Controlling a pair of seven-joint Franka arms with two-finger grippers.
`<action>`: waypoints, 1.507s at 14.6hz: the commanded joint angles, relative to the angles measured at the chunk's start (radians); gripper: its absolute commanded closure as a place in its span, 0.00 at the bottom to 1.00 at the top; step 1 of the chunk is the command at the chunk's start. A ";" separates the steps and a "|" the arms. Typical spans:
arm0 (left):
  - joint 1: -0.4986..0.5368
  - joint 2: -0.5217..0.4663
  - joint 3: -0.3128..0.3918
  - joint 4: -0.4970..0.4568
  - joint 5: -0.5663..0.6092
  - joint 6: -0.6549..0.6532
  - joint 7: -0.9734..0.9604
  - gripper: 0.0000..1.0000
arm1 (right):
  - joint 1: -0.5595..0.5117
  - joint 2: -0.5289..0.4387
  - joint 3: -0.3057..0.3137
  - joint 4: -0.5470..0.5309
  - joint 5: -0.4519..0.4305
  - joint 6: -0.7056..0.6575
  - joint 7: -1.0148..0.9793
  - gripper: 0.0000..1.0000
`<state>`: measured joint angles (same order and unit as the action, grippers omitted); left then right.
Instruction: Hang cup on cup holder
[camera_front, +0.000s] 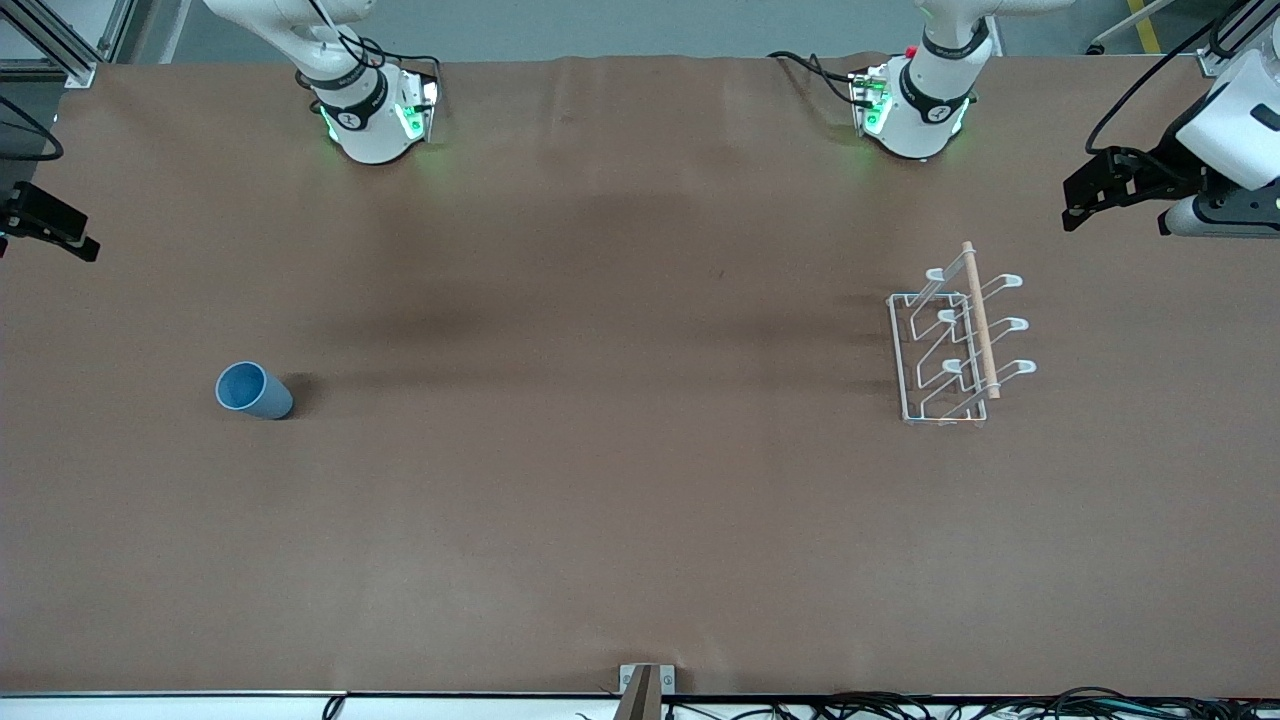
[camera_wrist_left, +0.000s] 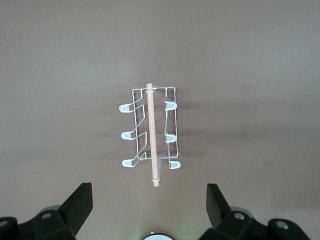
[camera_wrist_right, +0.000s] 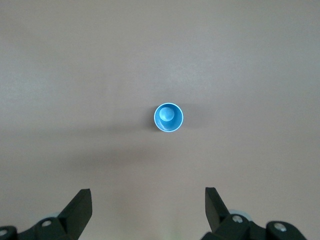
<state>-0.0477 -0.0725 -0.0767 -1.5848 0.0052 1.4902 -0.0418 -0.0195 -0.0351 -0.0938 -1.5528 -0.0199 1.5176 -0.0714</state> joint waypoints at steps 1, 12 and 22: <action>0.003 0.007 -0.002 0.016 -0.001 -0.007 -0.001 0.00 | -0.005 0.000 0.008 0.005 0.000 0.001 -0.005 0.01; 0.006 0.013 0.000 0.022 -0.004 -0.005 0.016 0.00 | -0.011 0.007 0.006 -0.004 0.000 0.003 -0.011 0.01; -0.006 0.030 0.000 0.032 -0.002 -0.001 0.010 0.00 | -0.073 0.148 0.003 -0.150 -0.003 0.202 -0.021 0.02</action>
<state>-0.0495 -0.0530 -0.0767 -1.5754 0.0052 1.4904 -0.0416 -0.0676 0.0845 -0.0993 -1.6571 -0.0199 1.6643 -0.0779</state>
